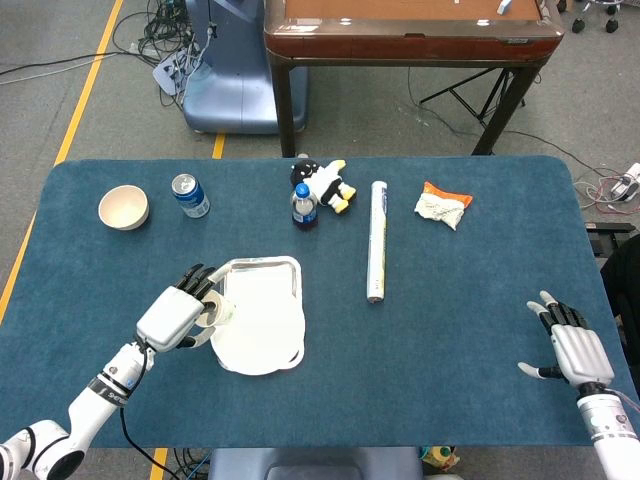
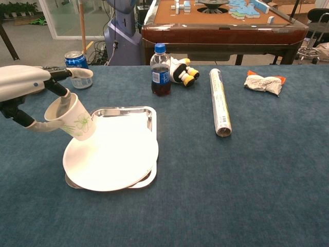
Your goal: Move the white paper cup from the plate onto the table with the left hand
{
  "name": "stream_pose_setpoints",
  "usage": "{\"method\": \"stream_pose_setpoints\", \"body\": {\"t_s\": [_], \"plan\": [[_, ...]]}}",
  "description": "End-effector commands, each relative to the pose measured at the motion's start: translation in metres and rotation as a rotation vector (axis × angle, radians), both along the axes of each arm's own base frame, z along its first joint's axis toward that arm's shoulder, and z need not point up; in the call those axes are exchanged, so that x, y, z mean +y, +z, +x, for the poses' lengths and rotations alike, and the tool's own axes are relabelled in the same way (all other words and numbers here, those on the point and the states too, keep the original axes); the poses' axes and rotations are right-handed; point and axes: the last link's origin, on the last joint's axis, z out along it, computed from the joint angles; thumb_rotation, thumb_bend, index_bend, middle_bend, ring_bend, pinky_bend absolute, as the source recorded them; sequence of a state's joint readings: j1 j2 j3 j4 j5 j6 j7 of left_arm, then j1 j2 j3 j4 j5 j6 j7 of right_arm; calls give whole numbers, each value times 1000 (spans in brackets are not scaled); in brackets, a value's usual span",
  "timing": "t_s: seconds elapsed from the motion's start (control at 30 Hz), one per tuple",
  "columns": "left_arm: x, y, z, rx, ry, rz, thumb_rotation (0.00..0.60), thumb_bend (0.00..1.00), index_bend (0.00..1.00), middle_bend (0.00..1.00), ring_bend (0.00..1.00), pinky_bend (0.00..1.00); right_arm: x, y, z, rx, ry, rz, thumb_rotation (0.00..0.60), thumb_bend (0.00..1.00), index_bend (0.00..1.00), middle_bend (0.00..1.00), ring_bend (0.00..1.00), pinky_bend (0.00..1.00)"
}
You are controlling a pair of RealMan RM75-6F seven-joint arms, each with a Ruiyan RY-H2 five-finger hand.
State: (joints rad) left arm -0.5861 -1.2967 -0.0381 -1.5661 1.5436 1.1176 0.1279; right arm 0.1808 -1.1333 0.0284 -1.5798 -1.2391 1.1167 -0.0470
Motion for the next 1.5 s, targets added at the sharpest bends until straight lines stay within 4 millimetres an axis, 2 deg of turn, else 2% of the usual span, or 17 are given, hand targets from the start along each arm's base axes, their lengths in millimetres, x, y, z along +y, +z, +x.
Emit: {"method": "stream_pose_setpoints", "body": {"t_s": [0.03, 0.57, 1.5], "plan": [[3, 5, 0, 8, 4, 16, 600, 321, 616, 0, 0, 0, -1, -1, -1, 3, -2, 5, 600, 184, 0, 0, 0, 0], [31, 9, -29, 49, 74, 36, 600, 322, 616, 0, 0, 0, -5, -5, -3, 7, -22, 10, 600, 183, 0, 0, 0, 0], [42, 2, -65, 86, 118, 46, 600, 322, 614, 0, 0, 0, -7, -13, -1, 24, -29, 30, 600, 183, 0, 0, 0, 0]]}}
